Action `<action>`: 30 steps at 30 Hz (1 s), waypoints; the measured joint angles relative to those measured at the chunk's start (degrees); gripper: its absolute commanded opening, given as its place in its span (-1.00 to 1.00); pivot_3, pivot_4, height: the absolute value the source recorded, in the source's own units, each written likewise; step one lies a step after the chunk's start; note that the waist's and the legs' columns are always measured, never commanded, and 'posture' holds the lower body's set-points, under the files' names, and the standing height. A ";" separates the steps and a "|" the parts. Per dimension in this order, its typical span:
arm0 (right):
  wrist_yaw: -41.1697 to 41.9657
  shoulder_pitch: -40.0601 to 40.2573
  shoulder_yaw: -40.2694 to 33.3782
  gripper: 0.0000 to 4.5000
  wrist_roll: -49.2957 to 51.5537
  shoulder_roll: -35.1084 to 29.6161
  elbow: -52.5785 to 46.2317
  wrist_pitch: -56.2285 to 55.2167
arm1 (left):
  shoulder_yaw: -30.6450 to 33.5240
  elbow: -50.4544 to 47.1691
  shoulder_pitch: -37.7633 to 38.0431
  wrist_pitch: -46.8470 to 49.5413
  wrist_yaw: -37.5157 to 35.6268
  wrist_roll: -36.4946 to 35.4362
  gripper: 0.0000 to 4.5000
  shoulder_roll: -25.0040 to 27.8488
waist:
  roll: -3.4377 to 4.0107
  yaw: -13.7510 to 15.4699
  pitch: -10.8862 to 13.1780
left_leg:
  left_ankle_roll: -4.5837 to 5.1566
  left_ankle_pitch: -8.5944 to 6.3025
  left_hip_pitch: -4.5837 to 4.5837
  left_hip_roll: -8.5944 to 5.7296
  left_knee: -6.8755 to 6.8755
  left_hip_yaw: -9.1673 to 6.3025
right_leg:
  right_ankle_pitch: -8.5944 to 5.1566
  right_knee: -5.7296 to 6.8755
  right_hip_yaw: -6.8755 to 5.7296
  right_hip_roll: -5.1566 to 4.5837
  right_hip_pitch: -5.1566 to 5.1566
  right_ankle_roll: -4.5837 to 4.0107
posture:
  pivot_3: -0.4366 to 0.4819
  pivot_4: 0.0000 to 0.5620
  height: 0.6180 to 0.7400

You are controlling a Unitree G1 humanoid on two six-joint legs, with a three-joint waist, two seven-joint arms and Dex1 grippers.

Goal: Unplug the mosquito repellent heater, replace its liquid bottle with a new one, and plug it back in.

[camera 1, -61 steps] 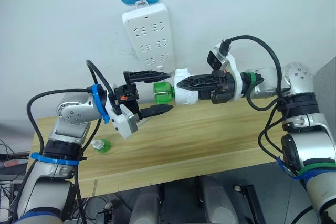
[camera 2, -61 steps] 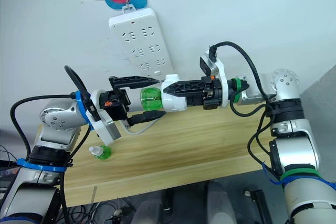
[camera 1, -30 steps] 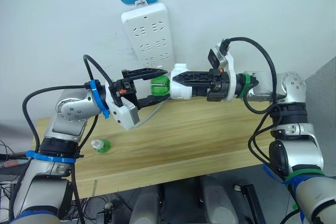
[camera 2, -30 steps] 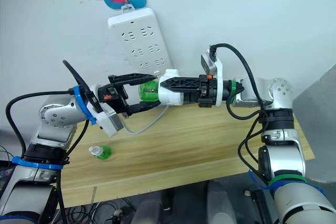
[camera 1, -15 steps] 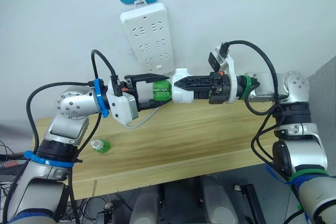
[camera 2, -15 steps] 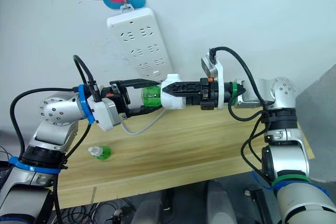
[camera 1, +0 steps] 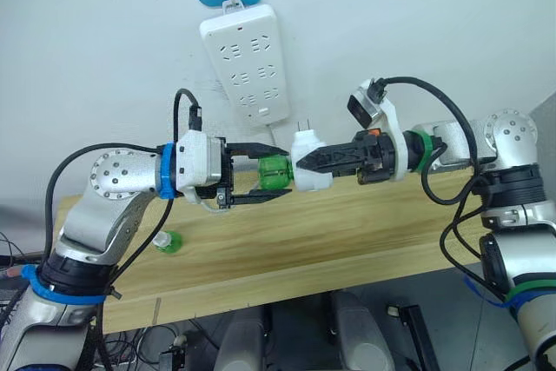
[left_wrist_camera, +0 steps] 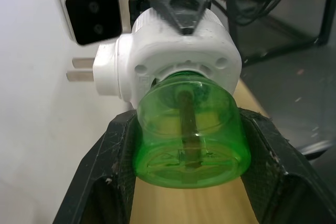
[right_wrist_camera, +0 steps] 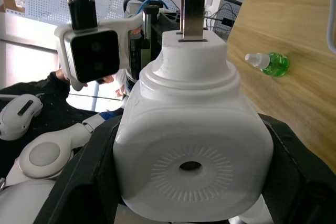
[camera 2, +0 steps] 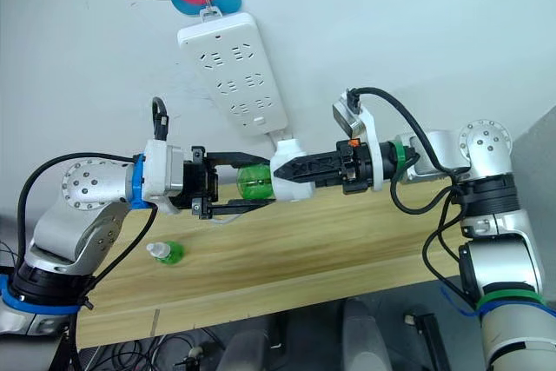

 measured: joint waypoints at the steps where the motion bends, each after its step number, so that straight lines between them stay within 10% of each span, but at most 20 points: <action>1: 0.15 0.08 0.28 0.34 0.01 -0.33 -0.65 -0.23 | 0.30 -0.61 0.17 2.15 0.06 -1.08 0.01 0.15 | 0.00 0.00 0.00 | 0.00 0.00 0.00 0.00 0.00 0.00 | 0.00 0.00 0.00 0.01 0.00 0.00 | -0.30 0.16 0.90; 30: 6.31 1.66 4.71 0.34 0.03 -6.90 -14.67 -7.17 | 11.25 -4.51 -0.21 53.14 18.58 -45.84 0.01 2.79 | -0.05 0.07 0.09 | -0.01 0.00 0.00 0.00 0.05 -0.02 | 0.00 0.00 0.01 -0.05 0.00 0.00 | -0.31 0.18 0.90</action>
